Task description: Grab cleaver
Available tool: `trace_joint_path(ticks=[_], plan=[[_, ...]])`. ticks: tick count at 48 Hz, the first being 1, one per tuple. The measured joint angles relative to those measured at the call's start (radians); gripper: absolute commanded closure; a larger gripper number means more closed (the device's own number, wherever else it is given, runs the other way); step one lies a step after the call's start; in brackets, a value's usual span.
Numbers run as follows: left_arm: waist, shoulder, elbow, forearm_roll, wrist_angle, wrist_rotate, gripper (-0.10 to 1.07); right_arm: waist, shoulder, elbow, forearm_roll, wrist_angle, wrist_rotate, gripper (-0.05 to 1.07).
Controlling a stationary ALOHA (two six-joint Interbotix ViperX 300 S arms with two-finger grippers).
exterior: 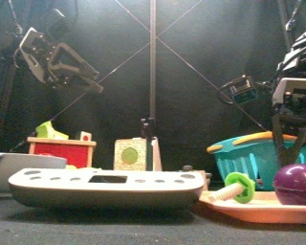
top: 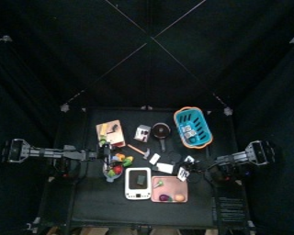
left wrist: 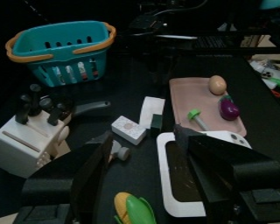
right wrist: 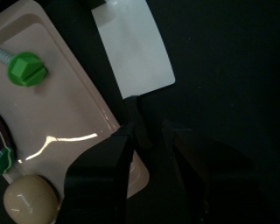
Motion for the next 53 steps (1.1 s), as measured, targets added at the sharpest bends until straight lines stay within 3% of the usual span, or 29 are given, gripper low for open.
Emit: trace_joint_path(ticks=[12, 32, 41, 53], plan=[[0.003, 0.000, 0.005, 0.000, 0.000, 0.000, 0.05, 0.006, 0.066, 0.000, -0.002, -0.029, 0.000, 0.20], [0.009, 0.000, 0.009, 0.000, 0.000, 0.000, 0.05, 0.011, 0.121, -0.008, 0.000, -0.037, 0.000, 0.20], [0.012, 0.000, 0.008, 0.000, 0.000, 0.000, 0.05, 0.011, 0.144, -0.009, -0.003, -0.035, -0.002, 0.23], [0.017, 0.000, 0.009, 0.000, 0.000, 0.000, 0.05, 0.003, 0.166, -0.018, -0.011, -0.037, -0.012, 0.35]])
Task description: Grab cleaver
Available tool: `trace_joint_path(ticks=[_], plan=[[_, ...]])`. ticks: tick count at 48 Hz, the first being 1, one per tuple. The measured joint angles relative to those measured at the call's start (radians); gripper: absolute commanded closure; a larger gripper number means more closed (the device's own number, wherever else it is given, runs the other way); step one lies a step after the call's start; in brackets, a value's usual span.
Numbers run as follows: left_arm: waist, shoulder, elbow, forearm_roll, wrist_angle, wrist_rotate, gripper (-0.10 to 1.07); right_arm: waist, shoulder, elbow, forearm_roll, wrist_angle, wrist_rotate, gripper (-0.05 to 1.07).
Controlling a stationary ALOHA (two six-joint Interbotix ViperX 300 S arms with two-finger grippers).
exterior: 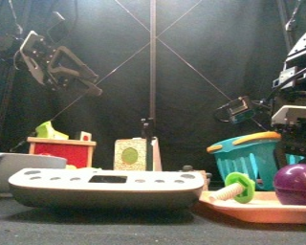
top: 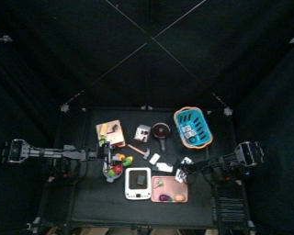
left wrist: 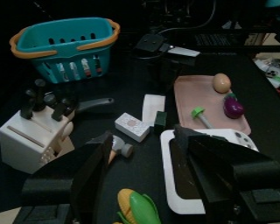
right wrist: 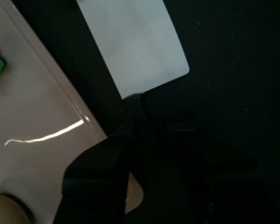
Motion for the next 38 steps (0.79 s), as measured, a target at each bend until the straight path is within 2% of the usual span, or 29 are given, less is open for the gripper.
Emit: trace_joint_path(ticks=[7, 15, 27, 38], plan=[[0.002, 0.000, 0.002, 0.002, 0.000, 0.000, 0.05, 0.000, -0.002, -0.002, 0.002, 0.003, 0.002, 0.43], [0.003, 0.000, 0.003, 0.002, 0.000, 0.000, 0.05, 0.002, -0.018, -0.003, 0.009, 0.023, 0.003, 0.46], [0.003, 0.000, 0.003, 0.000, 0.000, 0.000, 0.05, 0.005, -0.137, -0.017, 0.017, 0.115, 0.008, 0.46], [0.003, 0.000, 0.003, 0.000, 0.000, 0.000, 0.05, 0.005, -0.198, -0.017, 0.035, 0.123, 0.009, 0.46]])
